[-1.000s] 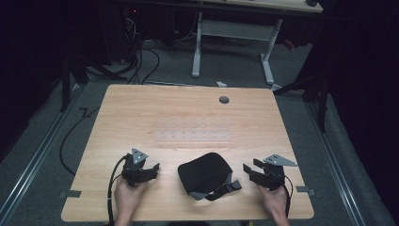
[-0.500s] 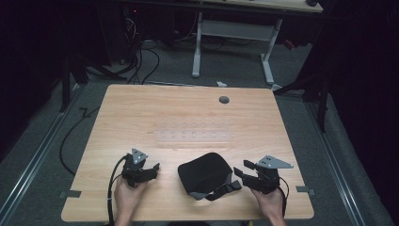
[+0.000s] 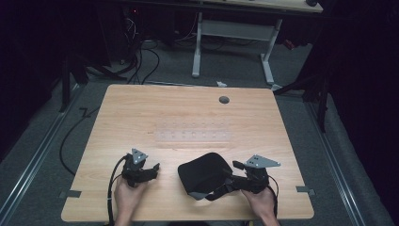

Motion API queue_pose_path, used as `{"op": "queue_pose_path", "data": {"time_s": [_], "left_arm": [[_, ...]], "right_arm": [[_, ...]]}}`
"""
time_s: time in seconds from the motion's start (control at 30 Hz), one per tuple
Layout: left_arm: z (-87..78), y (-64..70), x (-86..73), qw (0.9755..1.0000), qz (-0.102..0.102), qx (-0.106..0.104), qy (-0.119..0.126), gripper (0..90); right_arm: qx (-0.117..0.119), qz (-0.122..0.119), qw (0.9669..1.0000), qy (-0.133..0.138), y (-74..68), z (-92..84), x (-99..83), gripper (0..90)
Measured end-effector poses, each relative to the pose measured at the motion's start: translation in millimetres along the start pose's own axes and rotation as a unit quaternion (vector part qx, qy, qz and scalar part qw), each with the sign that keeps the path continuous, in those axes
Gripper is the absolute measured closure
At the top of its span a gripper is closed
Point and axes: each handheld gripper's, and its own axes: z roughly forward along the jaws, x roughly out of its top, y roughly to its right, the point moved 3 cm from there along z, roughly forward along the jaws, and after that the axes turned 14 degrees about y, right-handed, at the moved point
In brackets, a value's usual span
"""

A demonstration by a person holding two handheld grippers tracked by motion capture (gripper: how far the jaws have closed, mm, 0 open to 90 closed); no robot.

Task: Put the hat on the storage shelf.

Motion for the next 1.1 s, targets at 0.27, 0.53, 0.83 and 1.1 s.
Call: {"op": "queue_pose_path", "data": {"time_s": [0.27, 0.53, 0.83, 1.1], "left_arm": [[0.0, 0.0, 0.0, 1.0, 0.0, 0.0, 0.0, 27.5], [-0.1, 0.1, -0.1, 1.0, 0.0, 0.0, 0.0, 27.5], [-0.1, 0.2, -0.1, 1.0, -0.001, 0.0, 0.0, 27.4], [-0.1, 0.2, -0.1, 1.0, -0.001, 0.0, 0.0, 27.3]], "right_arm": [[0.011, 0.007, 0.9996, -0.023, -2.8, 15.4, -9.4, 46.1], [0.027, 0.01, 0.999, -0.034, -5.6, 25.2, -16.3, 50.0], [0.045, 0.009, 0.9977, -0.05, -8.6, 34.9, -21.2, 58.3], [0.059, 0.013, 0.9964, -0.06, -9.3, 39.6, -27.1, 61.7]]}}
